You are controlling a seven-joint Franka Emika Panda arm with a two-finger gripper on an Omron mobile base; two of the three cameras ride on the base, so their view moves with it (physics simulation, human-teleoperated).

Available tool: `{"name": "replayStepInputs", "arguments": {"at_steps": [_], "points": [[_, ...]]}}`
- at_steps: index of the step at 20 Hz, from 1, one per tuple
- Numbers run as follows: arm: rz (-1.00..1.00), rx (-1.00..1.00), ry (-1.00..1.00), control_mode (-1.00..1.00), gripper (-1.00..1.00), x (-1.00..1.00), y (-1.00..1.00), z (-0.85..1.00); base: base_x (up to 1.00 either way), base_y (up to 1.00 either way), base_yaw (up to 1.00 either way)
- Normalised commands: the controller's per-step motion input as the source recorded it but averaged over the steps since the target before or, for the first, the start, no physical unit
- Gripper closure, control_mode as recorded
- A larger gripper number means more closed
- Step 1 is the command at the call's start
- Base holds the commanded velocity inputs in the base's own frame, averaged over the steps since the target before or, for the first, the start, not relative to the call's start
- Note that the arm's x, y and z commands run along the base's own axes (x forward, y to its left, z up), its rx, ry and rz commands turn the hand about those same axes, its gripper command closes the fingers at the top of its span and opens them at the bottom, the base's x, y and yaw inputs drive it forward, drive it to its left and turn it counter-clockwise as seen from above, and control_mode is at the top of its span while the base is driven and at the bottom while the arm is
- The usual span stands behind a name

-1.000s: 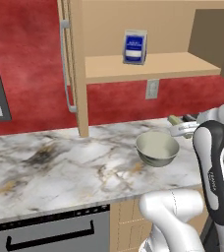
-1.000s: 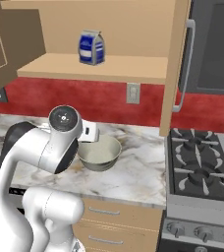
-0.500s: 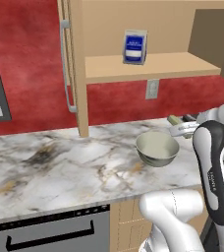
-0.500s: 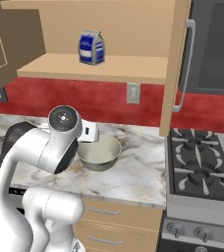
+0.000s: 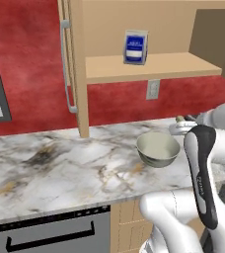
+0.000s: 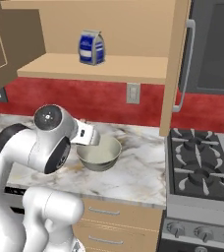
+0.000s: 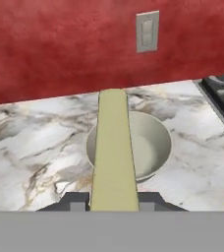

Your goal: Pick the egg and butter from the fridge and place them by the bowl for mixing.

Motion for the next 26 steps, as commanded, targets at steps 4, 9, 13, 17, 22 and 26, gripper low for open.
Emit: {"name": "replayStepInputs", "arguments": {"at_steps": [4,9,13,17,22,26], "points": [[-0.67,-0.06,0.17,-1.0,1.0,0.03,-0.08,-0.11,0.0,0.0,0.0],[-0.45,0.01,0.41,-1.0,1.0,0.11,-0.16,-0.01,0.0,0.0,0.0],[-0.22,0.11,0.54,-1.0,1.0,0.01,-0.37,-0.01,0.0,0.0,0.0],[-0.08,0.06,0.32,-1.0,1.0,0.01,-0.41,-0.17,0.0,0.0,0.0],[-0.02,0.0,-0.01,-1.0,1.0,0.0,-0.41,-0.4,0.0,0.0,0.0],[0.0,0.0,-0.12,-1.0,1.0,0.01,-0.37,-0.49,0.0,0.0,0.0]]}}
